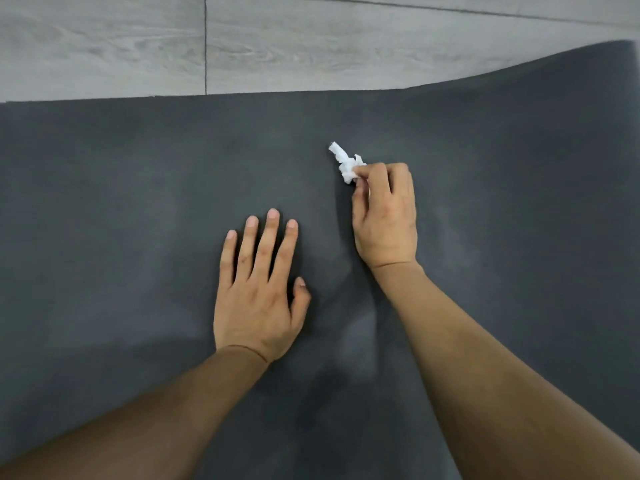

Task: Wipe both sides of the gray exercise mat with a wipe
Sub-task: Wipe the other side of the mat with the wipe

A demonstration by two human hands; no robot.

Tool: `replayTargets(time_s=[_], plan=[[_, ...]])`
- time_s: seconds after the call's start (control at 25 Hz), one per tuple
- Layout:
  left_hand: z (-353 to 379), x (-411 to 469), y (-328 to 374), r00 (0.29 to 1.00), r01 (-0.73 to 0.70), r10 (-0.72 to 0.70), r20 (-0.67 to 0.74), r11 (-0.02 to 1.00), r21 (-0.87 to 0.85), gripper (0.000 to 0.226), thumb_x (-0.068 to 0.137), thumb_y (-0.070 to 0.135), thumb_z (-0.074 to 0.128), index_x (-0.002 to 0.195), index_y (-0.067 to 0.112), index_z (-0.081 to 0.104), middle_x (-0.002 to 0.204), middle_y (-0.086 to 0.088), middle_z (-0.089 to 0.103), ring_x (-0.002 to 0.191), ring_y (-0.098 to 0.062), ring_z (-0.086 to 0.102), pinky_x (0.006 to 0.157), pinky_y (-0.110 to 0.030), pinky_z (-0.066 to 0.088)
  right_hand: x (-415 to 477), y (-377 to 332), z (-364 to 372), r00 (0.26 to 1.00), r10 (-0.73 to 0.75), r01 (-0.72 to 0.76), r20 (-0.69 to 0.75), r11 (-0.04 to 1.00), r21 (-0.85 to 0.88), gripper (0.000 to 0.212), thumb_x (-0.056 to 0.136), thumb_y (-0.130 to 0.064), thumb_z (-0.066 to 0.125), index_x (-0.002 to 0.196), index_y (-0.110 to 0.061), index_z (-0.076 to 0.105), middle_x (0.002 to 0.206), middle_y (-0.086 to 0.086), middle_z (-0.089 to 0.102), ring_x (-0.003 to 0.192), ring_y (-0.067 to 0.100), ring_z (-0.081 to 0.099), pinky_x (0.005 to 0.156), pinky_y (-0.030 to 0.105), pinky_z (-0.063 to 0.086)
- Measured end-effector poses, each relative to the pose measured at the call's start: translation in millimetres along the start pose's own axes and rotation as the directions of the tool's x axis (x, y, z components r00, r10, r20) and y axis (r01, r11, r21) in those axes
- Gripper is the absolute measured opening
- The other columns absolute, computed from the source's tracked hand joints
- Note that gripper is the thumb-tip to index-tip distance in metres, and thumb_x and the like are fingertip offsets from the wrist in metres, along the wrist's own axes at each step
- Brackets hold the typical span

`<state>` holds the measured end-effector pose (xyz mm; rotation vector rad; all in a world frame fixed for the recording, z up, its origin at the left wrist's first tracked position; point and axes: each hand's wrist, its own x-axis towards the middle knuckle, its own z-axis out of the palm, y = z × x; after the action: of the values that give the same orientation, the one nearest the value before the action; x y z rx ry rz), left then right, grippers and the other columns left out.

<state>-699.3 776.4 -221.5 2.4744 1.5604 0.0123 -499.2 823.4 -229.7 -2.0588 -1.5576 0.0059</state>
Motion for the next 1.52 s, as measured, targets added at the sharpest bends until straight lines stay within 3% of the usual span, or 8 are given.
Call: replayTargets(time_s=[0.24,0.44,0.52,0.68,0.8,0.92,1.24,1.52], plan=[[2,-1,0,1.000,-0.005,0.006,-0.026,1.000,0.025,0.073,0.094,0.038,0.038,0.162,0.016,0.023,0.170,-0.007,0.015,0.157,-0.030,0.014,0.126,-0.053,0.014,53,57,-37,0.871,-0.410,0.461,0.270,0.872,-0.163,0.010,0.092,-0.007,0.052,0.095,-0.005,0.062,0.088,0.019,0.053,0.076,0.036,0.049,0.069,0.048,0.044],[1,-2,-2,0.999,-0.005,0.007,-0.045,0.999,0.044,0.072,0.095,0.038,0.037,0.162,0.016,0.023,0.170,-0.007,0.016,0.157,-0.029,0.014,0.125,-0.053,0.015,104,37,-17,0.904,0.425,-0.417,-0.049,0.851,-0.319,0.030,0.091,-0.008,0.045,0.115,-0.010,0.065,0.117,0.014,0.057,0.108,0.033,0.052,0.092,0.036,0.039],[1,0,-2,0.999,-0.006,0.008,-0.038,0.999,0.047,0.071,0.094,0.038,0.037,0.160,0.015,0.028,0.168,-0.009,0.022,0.156,-0.030,0.017,0.125,-0.053,0.016,86,-60,27,0.973,0.109,-0.077,0.206,0.985,-0.155,0.029,0.092,-0.010,0.049,0.113,-0.016,0.068,0.111,0.008,0.059,0.105,0.027,0.053,0.082,0.032,0.038],[-1,-1,-2,0.999,-0.006,0.008,-0.033,0.999,0.042,0.067,0.092,0.037,0.040,0.153,0.009,0.041,0.160,-0.014,0.037,0.153,-0.033,0.026,0.125,-0.053,0.018,72,-122,41,0.628,-0.603,0.656,0.492,0.750,0.082,0.025,0.096,-0.017,0.045,0.108,-0.019,0.066,0.108,0.003,0.057,0.105,0.023,0.051,0.082,0.030,0.041],[-2,-2,-1,0.999,-0.004,0.006,-0.039,0.999,0.049,0.073,0.092,0.036,0.039,0.161,0.015,0.027,0.169,-0.007,0.019,0.157,-0.028,0.014,0.125,-0.053,0.016,117,-4,12,0.959,-0.149,0.196,0.241,0.963,-0.184,0.024,0.092,-0.013,0.050,0.105,-0.010,0.070,0.106,0.014,0.060,0.104,0.035,0.052,0.088,0.042,0.043],[-4,1,2,1.000,-0.003,0.004,-0.026,0.998,0.061,0.073,0.092,0.035,0.039,0.161,0.015,0.025,0.169,-0.007,0.016,0.157,-0.029,0.013,0.125,-0.055,0.017,134,74,-20,0.961,0.274,-0.255,0.049,0.938,-0.233,0.029,0.094,-0.014,0.046,0.114,-0.010,0.067,0.112,0.016,0.057,0.104,0.035,0.051,0.087,0.036,0.037],[3,0,-3,0.999,-0.025,0.028,-0.041,0.997,0.070,0.069,0.090,0.034,0.041,0.151,0.003,0.044,0.161,-0.019,0.035,0.152,-0.038,0.024,0.124,-0.058,0.018,34,-71,29,0.798,-0.537,0.469,0.273,0.838,0.277,0.030,0.087,-0.008,0.043,0.101,-0.009,0.070,0.088,0.009,0.059,0.081,0.029,0.052,0.074,0.040,0.045],[-5,3,-5,0.998,-0.036,0.035,0.061,0.999,0.023,0.073,0.094,0.036,0.039,0.161,0.010,0.024,0.169,-0.014,0.014,0.156,-0.035,0.011,0.124,-0.059,0.014,54,87,-39,0.940,0.321,-0.335,-0.116,0.932,-0.135,0.019,0.091,-0.011,0.046,0.101,-0.007,0.062,0.099,0.017,0.054,0.088,0.032,0.051,0.081,0.045,0.045]])
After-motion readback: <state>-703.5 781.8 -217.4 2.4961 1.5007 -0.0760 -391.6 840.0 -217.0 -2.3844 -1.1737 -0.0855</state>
